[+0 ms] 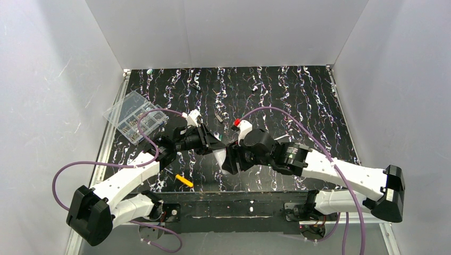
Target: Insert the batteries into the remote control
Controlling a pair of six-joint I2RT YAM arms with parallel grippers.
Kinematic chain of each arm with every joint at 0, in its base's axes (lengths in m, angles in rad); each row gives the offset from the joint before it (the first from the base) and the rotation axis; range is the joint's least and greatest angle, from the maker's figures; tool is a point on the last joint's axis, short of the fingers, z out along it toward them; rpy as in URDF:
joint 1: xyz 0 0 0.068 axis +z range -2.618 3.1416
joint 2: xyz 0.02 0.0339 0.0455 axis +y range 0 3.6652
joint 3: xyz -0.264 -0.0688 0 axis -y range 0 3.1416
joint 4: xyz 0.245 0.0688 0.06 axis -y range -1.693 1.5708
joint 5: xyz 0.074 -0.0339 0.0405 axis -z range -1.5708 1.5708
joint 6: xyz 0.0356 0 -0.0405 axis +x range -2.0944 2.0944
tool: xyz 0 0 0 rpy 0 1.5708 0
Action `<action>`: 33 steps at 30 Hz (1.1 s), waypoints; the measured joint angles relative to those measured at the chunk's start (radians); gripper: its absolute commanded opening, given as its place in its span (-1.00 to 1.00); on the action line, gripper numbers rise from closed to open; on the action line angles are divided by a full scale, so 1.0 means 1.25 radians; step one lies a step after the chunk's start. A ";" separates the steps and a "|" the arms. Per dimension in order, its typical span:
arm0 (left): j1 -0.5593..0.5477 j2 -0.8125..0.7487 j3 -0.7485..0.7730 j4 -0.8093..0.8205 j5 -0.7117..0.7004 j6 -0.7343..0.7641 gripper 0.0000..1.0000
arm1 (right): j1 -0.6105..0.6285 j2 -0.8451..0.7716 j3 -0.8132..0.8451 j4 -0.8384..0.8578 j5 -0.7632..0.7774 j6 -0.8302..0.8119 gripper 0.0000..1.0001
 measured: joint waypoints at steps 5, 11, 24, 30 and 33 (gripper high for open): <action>0.000 0.000 0.000 0.000 0.009 0.007 -1.00 | 0.000 0.016 0.000 0.003 0.000 0.014 0.35; 0.000 0.000 0.000 -0.001 0.027 0.031 -1.00 | 0.000 0.034 -0.001 0.008 0.000 0.029 0.36; 0.000 0.026 0.000 0.000 0.035 0.040 -1.00 | 0.000 0.046 -0.005 0.018 -0.006 0.025 0.16; 0.000 0.026 0.000 -0.001 0.034 0.046 -1.00 | 0.000 0.056 -0.005 0.021 -0.018 0.023 -0.09; 0.000 0.026 0.000 -0.006 0.029 0.052 -1.00 | 0.000 0.056 -0.005 0.020 -0.019 0.021 -0.24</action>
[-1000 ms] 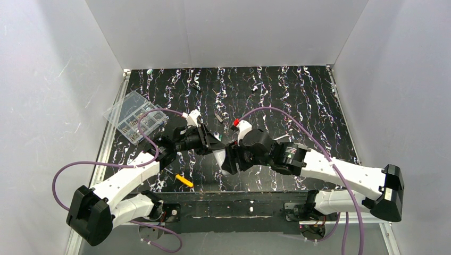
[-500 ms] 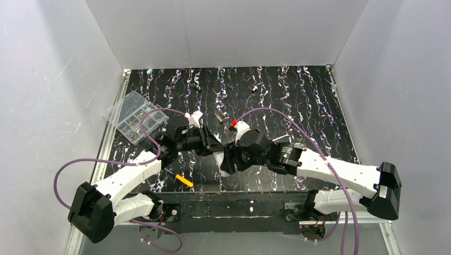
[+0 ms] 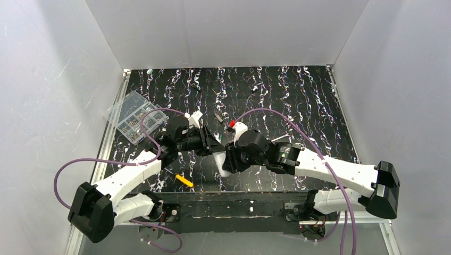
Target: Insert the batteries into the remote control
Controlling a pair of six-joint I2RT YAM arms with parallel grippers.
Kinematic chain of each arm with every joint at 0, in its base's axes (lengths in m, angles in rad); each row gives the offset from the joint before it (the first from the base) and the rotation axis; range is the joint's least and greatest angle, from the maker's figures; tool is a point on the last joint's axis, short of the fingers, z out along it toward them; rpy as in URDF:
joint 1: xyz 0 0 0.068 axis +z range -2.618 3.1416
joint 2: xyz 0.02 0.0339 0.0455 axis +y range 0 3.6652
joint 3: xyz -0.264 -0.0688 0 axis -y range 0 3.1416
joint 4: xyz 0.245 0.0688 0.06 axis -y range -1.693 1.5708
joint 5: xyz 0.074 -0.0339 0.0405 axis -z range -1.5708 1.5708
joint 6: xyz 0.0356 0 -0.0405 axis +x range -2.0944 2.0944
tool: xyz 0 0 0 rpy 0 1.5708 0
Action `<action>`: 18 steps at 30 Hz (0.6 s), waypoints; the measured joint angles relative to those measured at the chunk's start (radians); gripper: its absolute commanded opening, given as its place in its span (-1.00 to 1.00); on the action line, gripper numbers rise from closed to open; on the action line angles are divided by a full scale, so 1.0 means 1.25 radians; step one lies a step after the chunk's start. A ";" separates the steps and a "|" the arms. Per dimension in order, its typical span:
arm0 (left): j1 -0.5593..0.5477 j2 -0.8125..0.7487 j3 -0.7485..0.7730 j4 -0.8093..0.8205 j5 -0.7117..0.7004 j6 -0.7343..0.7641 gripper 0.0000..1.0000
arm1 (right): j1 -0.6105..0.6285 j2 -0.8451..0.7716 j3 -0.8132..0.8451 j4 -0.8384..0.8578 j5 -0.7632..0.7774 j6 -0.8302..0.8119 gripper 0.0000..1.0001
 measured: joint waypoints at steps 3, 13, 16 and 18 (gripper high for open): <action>0.000 0.000 0.000 -0.009 -0.007 0.007 -1.00 | 0.000 0.000 0.000 -0.001 -0.002 -0.004 -0.36; 0.000 0.000 0.000 -0.013 -0.014 0.011 -1.00 | 0.000 -0.003 0.001 -0.004 -0.002 -0.014 -0.46; 0.000 0.000 0.000 -0.012 -0.013 0.008 -1.00 | 0.000 -0.009 0.001 -0.007 0.000 -0.018 -0.52; 0.000 0.000 0.000 -0.012 -0.012 0.006 -1.00 | 0.000 -0.016 0.001 -0.014 0.005 -0.027 -0.53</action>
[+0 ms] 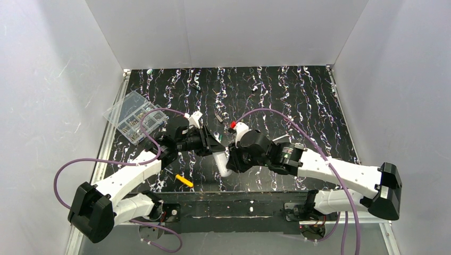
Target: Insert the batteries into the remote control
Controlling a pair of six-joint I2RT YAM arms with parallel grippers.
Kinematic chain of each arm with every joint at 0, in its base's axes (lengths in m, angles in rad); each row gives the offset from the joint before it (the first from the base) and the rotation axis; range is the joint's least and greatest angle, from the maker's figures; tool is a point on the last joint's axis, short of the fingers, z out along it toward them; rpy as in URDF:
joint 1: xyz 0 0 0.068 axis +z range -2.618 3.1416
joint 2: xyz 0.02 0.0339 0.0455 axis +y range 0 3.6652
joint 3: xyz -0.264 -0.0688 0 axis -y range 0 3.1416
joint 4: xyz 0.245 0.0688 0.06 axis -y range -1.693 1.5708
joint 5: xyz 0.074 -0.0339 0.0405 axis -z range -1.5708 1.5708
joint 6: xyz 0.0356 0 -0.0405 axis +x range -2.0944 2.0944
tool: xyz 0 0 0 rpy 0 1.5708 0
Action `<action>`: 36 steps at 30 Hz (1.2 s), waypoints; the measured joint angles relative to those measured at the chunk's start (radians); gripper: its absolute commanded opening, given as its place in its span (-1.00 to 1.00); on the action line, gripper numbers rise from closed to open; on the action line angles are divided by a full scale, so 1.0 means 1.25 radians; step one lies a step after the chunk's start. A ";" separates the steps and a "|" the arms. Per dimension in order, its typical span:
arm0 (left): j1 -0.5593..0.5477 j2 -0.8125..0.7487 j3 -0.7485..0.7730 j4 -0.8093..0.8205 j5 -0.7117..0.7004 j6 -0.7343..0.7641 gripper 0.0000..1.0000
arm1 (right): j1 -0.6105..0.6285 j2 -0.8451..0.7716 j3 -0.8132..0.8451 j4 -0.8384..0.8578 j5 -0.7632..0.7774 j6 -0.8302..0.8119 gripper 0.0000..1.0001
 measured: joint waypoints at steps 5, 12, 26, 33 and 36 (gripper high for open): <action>0.000 0.000 0.000 0.001 0.009 -0.009 -1.00 | 0.000 -0.037 0.000 -0.015 0.016 -0.063 -0.16; 0.000 0.008 0.000 0.051 0.046 -0.043 -1.00 | 0.000 -0.153 -0.024 -0.004 0.001 -0.262 0.19; 0.000 0.080 0.008 0.220 0.144 -0.121 -1.00 | 0.000 -0.349 -0.194 0.104 -0.234 -0.745 0.35; -0.005 0.104 0.023 0.263 0.186 -0.141 -1.00 | 0.000 -0.330 -0.194 0.127 -0.270 -0.833 0.25; -0.009 0.105 0.023 0.265 0.196 -0.144 -1.00 | 0.000 -0.325 -0.194 0.141 -0.270 -0.849 0.18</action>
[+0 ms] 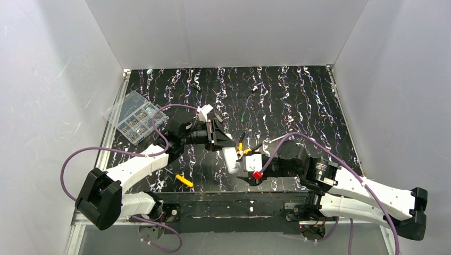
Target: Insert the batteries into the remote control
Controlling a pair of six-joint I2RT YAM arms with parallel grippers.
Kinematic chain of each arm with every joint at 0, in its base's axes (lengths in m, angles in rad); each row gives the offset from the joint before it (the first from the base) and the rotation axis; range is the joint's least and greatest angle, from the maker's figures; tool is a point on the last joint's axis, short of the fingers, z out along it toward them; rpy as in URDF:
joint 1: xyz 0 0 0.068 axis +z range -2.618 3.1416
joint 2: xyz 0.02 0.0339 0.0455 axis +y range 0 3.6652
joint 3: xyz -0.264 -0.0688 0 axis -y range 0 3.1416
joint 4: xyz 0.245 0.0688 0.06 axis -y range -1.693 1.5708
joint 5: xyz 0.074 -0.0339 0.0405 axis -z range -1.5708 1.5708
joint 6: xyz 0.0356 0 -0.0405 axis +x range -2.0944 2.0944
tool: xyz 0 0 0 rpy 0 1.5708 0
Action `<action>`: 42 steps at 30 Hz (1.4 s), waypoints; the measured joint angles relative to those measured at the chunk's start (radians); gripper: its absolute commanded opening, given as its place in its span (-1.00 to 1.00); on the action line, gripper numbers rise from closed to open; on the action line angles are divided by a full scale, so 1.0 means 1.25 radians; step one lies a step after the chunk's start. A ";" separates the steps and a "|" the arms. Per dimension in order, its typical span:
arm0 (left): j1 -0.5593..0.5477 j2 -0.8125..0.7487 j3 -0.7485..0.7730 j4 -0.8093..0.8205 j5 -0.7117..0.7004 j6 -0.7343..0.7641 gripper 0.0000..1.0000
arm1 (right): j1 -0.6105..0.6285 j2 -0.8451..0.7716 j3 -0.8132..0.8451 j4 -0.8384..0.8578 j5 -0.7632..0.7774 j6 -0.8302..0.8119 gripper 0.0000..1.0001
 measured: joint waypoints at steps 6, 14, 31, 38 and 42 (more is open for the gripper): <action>-0.008 0.004 0.000 0.005 0.011 -0.002 -1.00 | 0.000 -0.001 0.000 0.021 0.010 -0.015 0.11; -0.020 0.023 0.017 -0.003 0.014 0.003 -1.00 | 0.000 -0.003 0.000 0.029 0.034 -0.019 0.06; -0.027 0.024 0.030 -0.008 0.016 0.013 -1.00 | 0.000 -0.004 0.000 0.041 0.063 -0.021 0.01; -0.027 0.026 0.031 -0.007 0.013 0.013 -1.00 | 0.001 -0.007 0.000 0.038 0.073 -0.027 0.01; -0.027 0.037 0.033 -0.007 0.011 0.013 -1.00 | 0.004 -0.008 0.000 0.038 0.082 -0.036 0.00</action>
